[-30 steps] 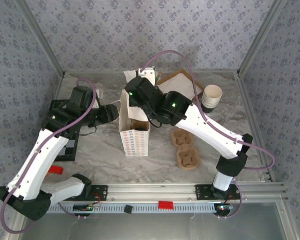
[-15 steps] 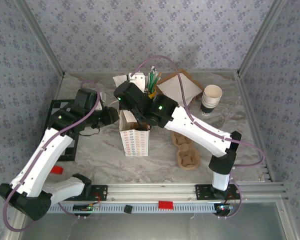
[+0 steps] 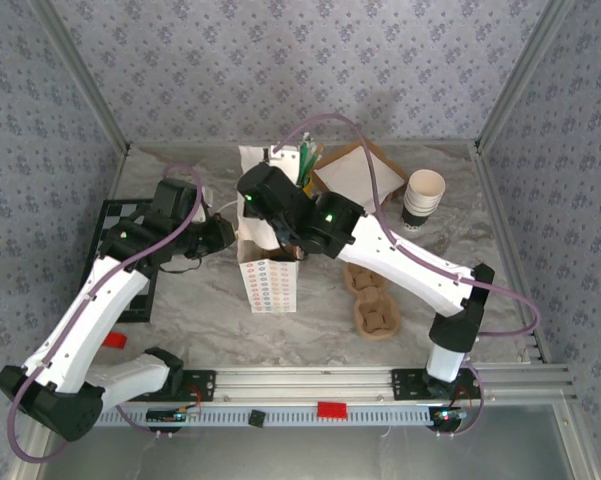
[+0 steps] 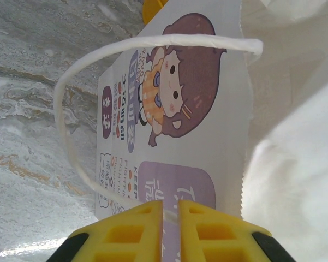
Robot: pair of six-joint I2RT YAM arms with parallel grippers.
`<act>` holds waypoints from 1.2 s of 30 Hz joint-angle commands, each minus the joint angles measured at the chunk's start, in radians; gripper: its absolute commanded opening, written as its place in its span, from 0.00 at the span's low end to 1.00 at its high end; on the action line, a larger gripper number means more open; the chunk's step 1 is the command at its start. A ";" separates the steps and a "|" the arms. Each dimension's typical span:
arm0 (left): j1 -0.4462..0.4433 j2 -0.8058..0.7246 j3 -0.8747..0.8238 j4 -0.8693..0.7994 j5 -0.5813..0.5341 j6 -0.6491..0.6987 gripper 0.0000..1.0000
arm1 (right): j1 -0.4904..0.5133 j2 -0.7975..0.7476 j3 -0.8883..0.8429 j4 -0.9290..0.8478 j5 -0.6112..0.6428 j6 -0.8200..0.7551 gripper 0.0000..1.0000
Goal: Pack the takeout coffee
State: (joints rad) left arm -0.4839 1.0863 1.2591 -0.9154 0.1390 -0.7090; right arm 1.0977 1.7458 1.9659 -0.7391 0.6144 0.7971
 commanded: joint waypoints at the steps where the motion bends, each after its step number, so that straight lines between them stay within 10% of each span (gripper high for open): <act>1: 0.004 -0.022 0.011 0.007 0.003 -0.003 0.12 | 0.007 -0.035 -0.047 0.047 0.077 0.029 0.00; 7: 0.005 -0.019 0.010 0.021 0.003 -0.011 0.11 | 0.033 -0.006 -0.036 -0.024 0.160 0.012 0.02; 15: 0.004 -0.012 0.035 0.005 -0.009 -0.004 0.15 | 0.097 -0.022 -0.061 -0.052 0.202 -0.018 0.46; 22: 0.005 -0.012 0.053 -0.006 -0.016 0.002 0.18 | 0.037 -0.069 -0.022 -0.053 0.067 -0.153 0.58; 36: 0.004 -0.003 0.078 -0.022 -0.023 0.011 0.19 | -0.152 0.116 0.181 -0.210 -0.330 -0.345 0.28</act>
State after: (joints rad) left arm -0.4843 1.0874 1.2854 -0.9199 0.1329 -0.7082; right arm 0.9588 1.8008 2.1078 -0.9115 0.3859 0.5175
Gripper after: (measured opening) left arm 0.183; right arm 0.305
